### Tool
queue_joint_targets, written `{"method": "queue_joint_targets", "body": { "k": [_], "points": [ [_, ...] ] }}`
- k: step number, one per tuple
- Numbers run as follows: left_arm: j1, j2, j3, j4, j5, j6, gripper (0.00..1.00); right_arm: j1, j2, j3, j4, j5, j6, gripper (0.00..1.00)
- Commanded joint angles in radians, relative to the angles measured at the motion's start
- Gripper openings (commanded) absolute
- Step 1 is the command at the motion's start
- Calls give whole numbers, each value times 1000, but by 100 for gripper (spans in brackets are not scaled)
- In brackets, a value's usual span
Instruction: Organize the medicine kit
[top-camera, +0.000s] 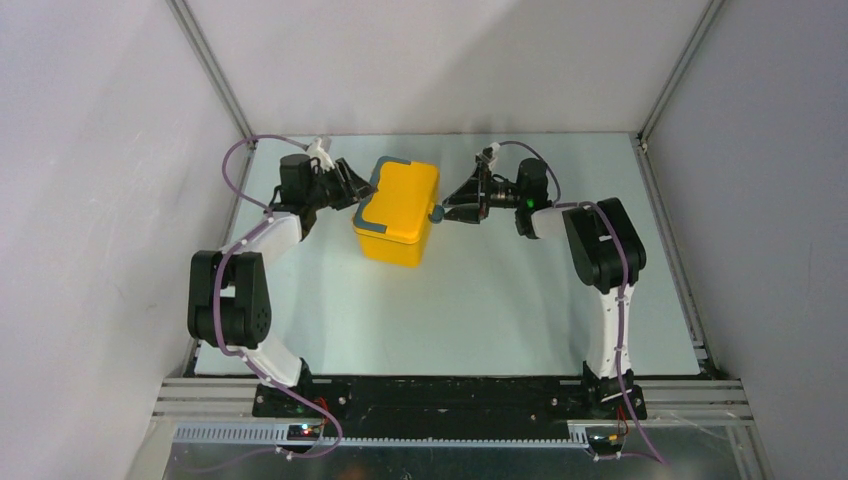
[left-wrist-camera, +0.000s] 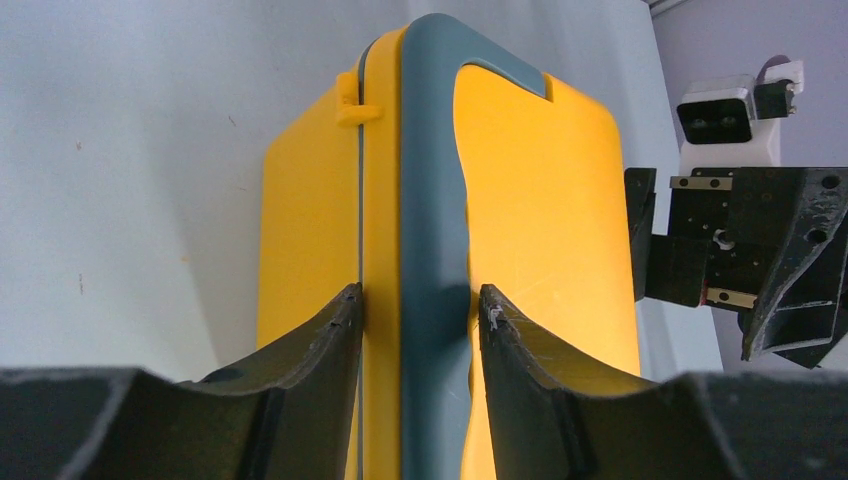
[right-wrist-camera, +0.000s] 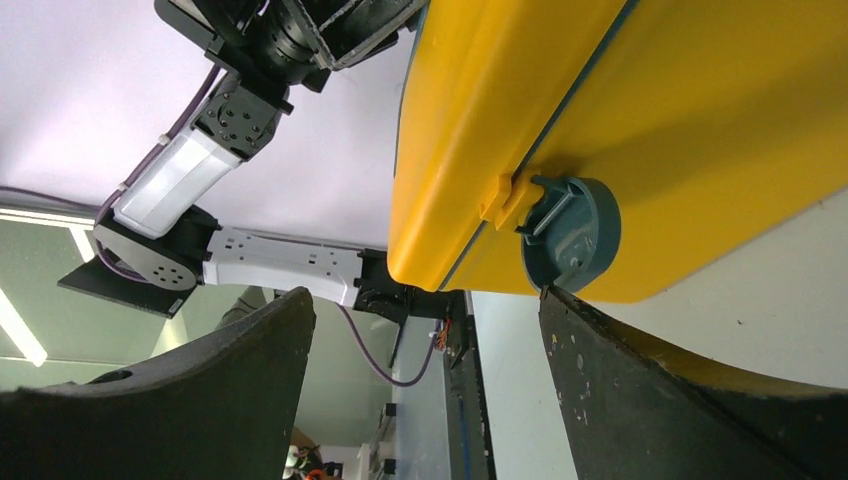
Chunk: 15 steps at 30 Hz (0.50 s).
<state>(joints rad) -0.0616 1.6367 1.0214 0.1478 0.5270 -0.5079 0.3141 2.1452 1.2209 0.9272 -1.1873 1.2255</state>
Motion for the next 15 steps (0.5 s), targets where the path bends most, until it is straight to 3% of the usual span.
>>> {"method": "queue_joint_targets", "body": {
  "k": [1, 10, 15],
  "points": [
    [-25, 38, 7, -77, -1, 18, 47, -26, -81, -16, 9, -11, -56, 87],
    [-26, 29, 3, -77, 20, 22, 47, -9, 23, 31, -108, 25, -132, 91],
    [-35, 15, -7, -77, 22, 32, 47, 32, 124, 106, 7, 1, -17, 93]
  ]
}}
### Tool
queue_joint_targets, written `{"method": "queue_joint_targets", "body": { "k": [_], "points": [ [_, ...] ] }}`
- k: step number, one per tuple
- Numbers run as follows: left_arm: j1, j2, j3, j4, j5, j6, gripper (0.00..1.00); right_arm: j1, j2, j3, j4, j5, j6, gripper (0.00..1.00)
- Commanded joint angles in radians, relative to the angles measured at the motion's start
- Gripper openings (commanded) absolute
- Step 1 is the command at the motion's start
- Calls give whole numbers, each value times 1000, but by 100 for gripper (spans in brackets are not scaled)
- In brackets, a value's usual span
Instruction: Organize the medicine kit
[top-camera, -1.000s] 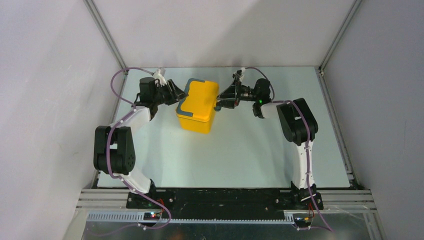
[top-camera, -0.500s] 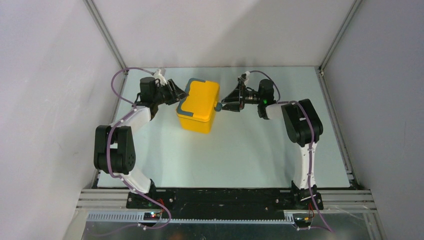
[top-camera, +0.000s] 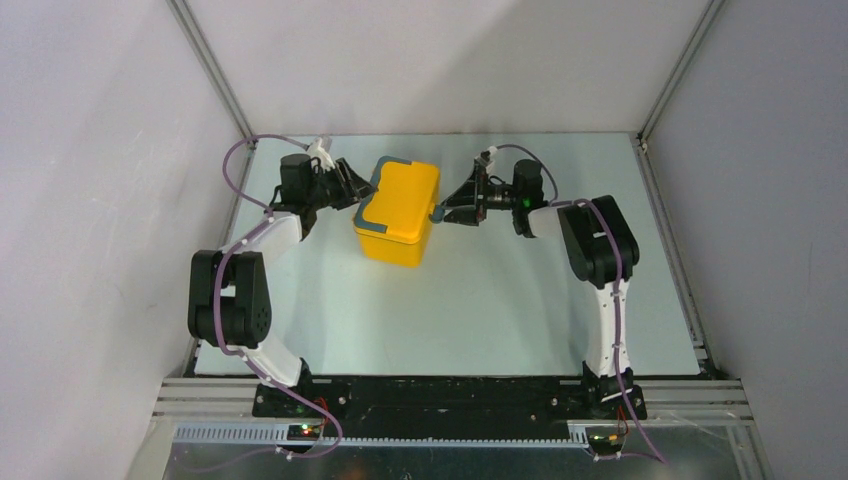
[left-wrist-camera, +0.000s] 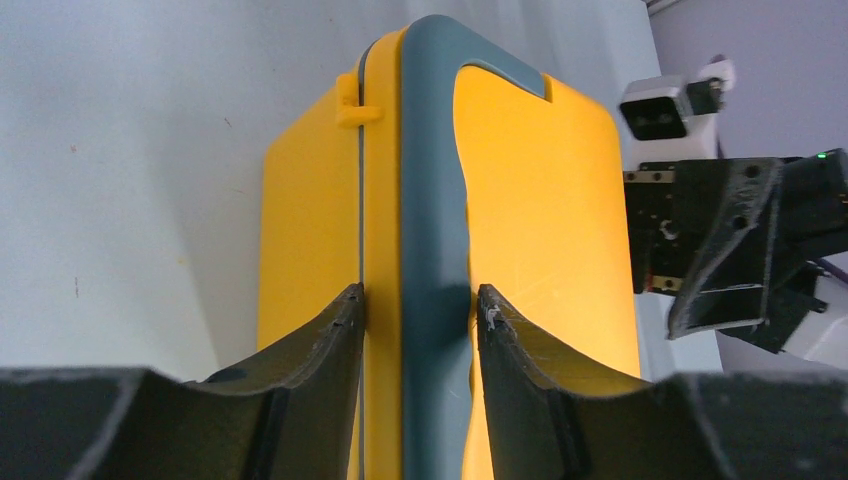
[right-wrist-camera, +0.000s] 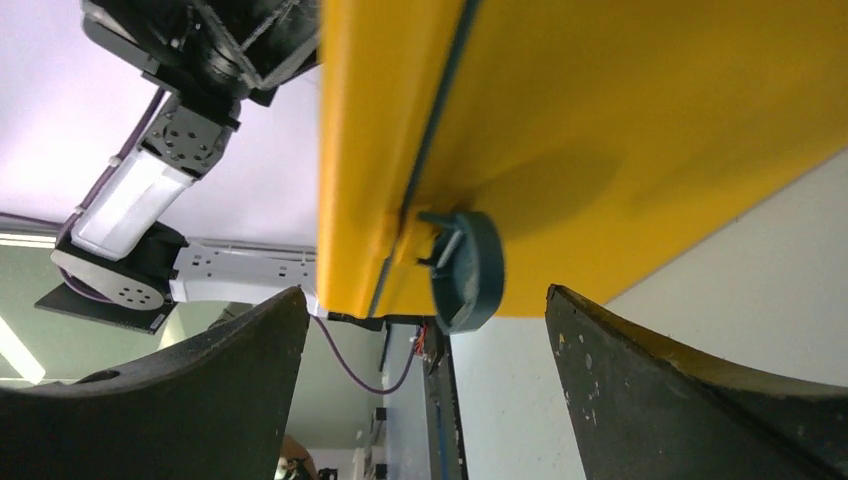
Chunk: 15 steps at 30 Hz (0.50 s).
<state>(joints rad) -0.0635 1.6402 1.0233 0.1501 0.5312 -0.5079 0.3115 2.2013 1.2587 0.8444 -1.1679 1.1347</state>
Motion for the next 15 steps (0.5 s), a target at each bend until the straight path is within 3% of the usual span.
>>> {"method": "queue_joint_targets", "body": {
  "k": [1, 3, 8, 15],
  "points": [
    [-35, 11, -13, -80, 17, 35, 47, 40, 78, 86, 176, -27, 106, 92],
    [-37, 7, -18, -80, 15, 39, 47, 52, 108, 111, 309, -40, 236, 92],
    [-48, 3, -21, -80, 11, 46, 47, 71, 133, 136, 512, -58, 353, 91],
    [-63, 2, -27, -83, 1, 54, 46, 59, 78, 124, 554, -76, 385, 89]
  ]
}}
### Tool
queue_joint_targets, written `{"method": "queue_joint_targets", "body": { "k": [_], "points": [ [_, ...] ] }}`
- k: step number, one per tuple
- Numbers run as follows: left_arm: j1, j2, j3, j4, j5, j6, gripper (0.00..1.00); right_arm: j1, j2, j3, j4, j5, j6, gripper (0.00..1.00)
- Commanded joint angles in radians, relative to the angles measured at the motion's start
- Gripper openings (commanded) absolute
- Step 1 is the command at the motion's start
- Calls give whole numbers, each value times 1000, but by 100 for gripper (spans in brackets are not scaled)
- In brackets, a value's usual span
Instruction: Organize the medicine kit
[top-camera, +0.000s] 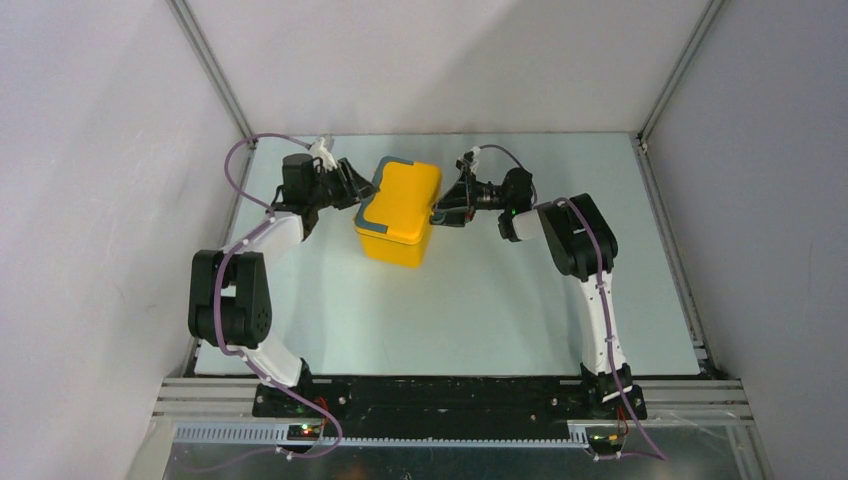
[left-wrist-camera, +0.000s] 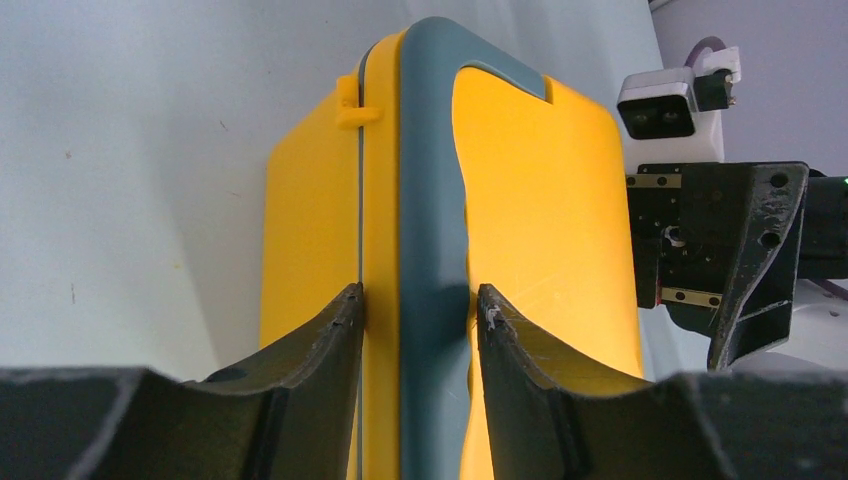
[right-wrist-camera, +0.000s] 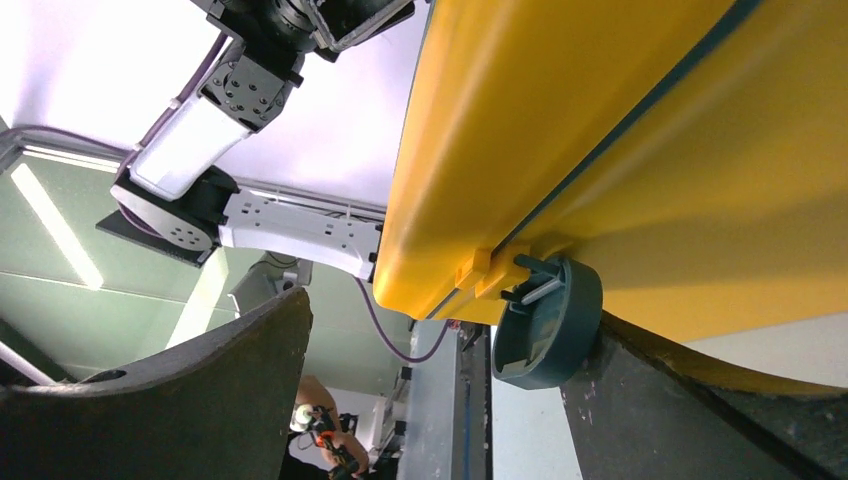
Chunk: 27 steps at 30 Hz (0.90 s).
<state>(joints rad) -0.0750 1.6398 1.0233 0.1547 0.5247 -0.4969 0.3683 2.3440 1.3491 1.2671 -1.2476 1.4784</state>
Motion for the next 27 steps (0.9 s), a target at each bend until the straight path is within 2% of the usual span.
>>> {"method": "queue_joint_targets", "body": {
  "k": [1, 19, 23, 27],
  "points": [
    [-52, 5, -28, -87, 6, 45, 46, 2, -72, 29, 131, 0, 41, 89],
    [-60, -7, -50, -96, -34, 63, 42, 3, -198, -57, 41, -25, -48, 85],
    [-68, -8, -49, -98, -36, 80, 42, 4, -213, -65, -64, -29, -123, 84],
    [-88, -22, -47, -98, -34, 97, 42, 0, -234, -78, -303, -17, -277, 82]
  ]
}}
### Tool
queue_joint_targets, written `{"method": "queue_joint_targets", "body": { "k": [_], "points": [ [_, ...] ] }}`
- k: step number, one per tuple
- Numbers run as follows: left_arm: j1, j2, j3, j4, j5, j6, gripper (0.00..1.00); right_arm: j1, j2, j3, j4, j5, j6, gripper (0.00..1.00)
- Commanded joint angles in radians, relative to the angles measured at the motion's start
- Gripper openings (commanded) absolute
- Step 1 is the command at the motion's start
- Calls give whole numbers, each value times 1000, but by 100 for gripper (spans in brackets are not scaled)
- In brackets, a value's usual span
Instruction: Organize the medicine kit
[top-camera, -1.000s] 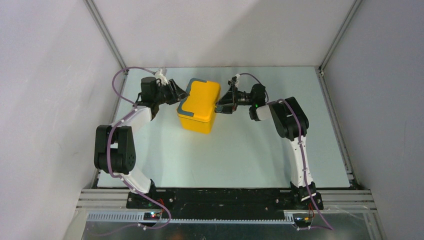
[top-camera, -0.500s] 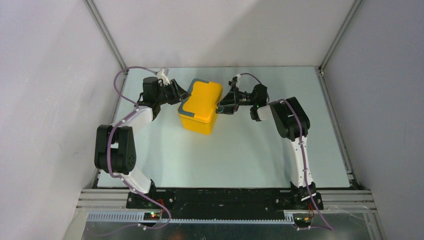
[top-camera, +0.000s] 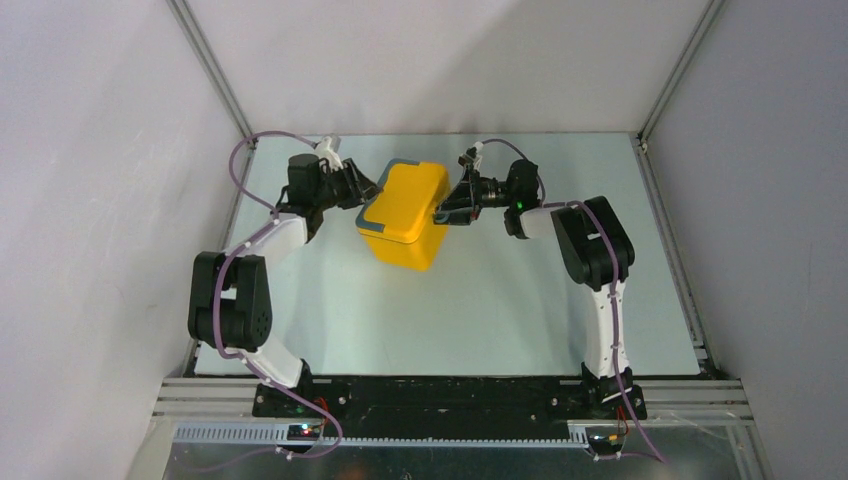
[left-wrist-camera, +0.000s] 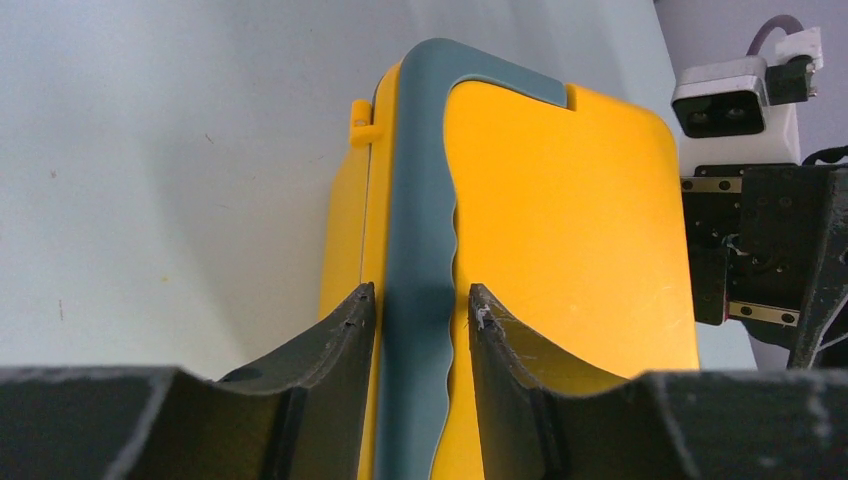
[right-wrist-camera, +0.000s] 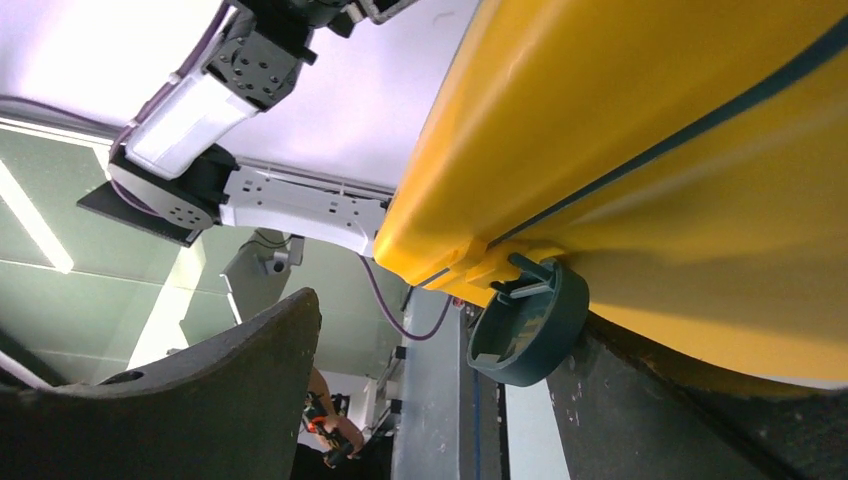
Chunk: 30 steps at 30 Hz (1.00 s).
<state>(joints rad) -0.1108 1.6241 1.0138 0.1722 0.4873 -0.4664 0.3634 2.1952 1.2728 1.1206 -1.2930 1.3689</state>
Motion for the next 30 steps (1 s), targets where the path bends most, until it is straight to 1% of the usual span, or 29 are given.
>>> {"method": "queue_joint_targets", "body": {
  "k": [1, 4, 6, 8, 11, 13, 14, 15, 16, 17, 18, 19, 21, 24, 26, 30],
  "points": [
    [-55, -10, -37, -115, -1, 73, 42, 3, -88, -10, -188, 30, -182, 82],
    [-71, -33, -38, -122, -16, 87, 42, -8, -105, -31, -217, 31, -217, 82],
    [-80, -60, -29, -153, -73, 115, 42, -17, -118, -37, -246, 32, -238, 82],
    [-82, -104, -11, -164, -143, 149, 46, -25, -125, -39, -258, 31, -252, 82],
    [-82, -178, 11, -164, -211, 175, 56, -34, -125, -39, -265, 29, -256, 82],
    [-86, -226, 16, -147, -209, 172, 61, -35, -120, -39, -264, 30, -255, 82],
    [-89, -245, 18, -134, -192, 168, 62, -35, -119, -39, -262, 30, -255, 82],
    [-89, -250, 20, -128, -142, 149, 63, -34, -113, -39, -259, 30, -252, 82],
    [-89, -252, 16, -93, -110, 132, 63, -34, -113, -39, -252, 31, -250, 82],
    [-92, -243, 2, -74, -30, 99, 62, -34, -108, -39, -251, 31, -247, 82],
    [-103, -235, -4, -36, 4, 82, 60, -34, -106, -39, -246, 31, -246, 82],
    [-111, -211, -10, -28, 52, 59, 59, -34, -103, -39, -244, 31, -244, 82],
    [-134, -163, -11, -17, 103, 26, 54, -34, -102, -39, -233, 30, -240, 82],
    [-166, -98, -5, -16, 127, -15, 46, -37, -106, -39, -224, 28, -240, 82],
    [-180, -46, 5, -16, 120, -28, 42, -42, -111, -39, -226, 27, -241, 82],
    [-195, 38, 26, -38, 84, -18, 38, -56, -147, -51, -273, 29, -274, 82]
  ]
}}
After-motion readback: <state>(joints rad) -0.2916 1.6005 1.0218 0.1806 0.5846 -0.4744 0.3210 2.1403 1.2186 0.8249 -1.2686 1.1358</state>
